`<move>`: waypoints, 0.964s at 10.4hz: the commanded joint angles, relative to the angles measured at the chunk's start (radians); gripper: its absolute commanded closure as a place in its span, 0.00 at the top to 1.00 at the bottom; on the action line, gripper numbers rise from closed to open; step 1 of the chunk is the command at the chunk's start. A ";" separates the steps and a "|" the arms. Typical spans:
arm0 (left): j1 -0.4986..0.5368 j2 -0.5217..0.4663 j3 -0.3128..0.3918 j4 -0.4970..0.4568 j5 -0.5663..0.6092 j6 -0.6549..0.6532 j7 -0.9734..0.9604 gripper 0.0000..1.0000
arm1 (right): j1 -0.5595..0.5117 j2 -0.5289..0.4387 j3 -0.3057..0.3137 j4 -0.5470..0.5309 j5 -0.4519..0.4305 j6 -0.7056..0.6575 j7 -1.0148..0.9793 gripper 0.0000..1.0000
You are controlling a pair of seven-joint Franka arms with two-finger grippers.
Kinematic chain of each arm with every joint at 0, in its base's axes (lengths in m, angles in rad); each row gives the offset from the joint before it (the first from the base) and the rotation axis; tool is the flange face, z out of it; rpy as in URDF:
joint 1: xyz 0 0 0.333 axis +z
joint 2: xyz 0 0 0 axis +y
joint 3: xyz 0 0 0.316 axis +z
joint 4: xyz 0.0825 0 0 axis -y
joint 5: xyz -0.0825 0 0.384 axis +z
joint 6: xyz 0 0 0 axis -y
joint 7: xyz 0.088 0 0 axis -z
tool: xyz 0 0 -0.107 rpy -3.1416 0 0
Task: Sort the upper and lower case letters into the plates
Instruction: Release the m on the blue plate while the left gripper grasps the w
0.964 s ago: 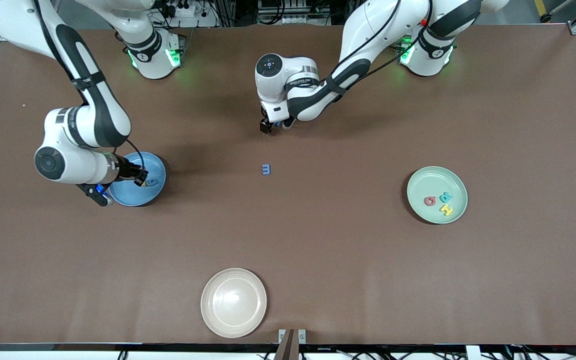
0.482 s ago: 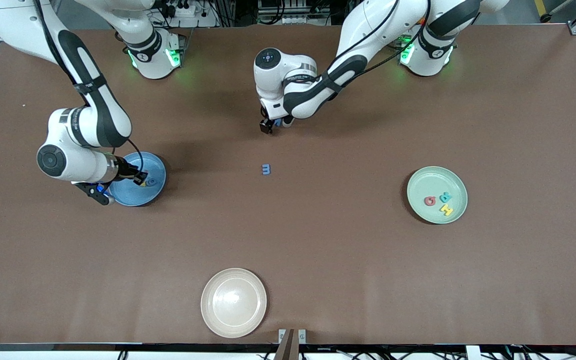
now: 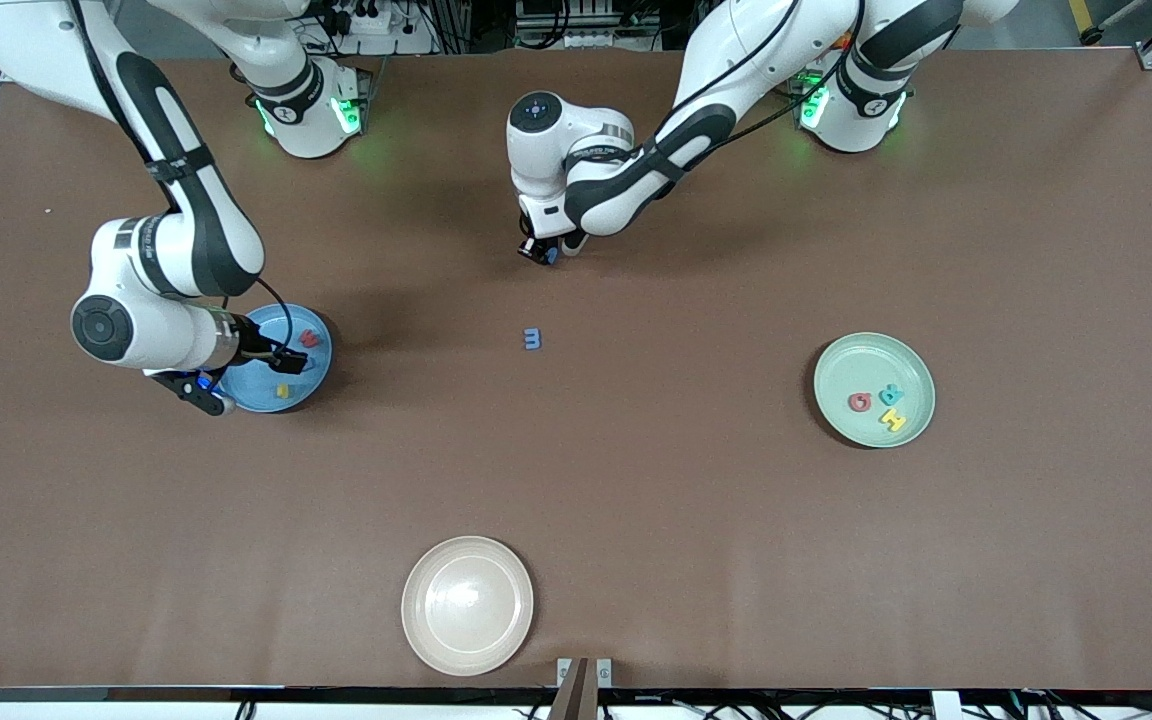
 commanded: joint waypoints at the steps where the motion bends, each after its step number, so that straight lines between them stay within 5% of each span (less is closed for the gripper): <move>1: 0.076 -0.059 -0.015 0.003 0.014 -0.096 0.151 0.00 | 0.041 -0.010 0.010 0.044 -0.012 -0.032 -0.067 1.00; 7: 0.513 -0.159 -0.186 0.005 -0.021 -0.225 0.755 0.00 | 0.096 0.022 0.107 0.157 -0.013 -0.032 -0.123 1.00; 10: 0.734 -0.170 -0.258 0.003 -0.046 -0.299 0.998 0.00 | 0.164 0.137 0.203 0.263 -0.099 -0.011 -0.113 1.00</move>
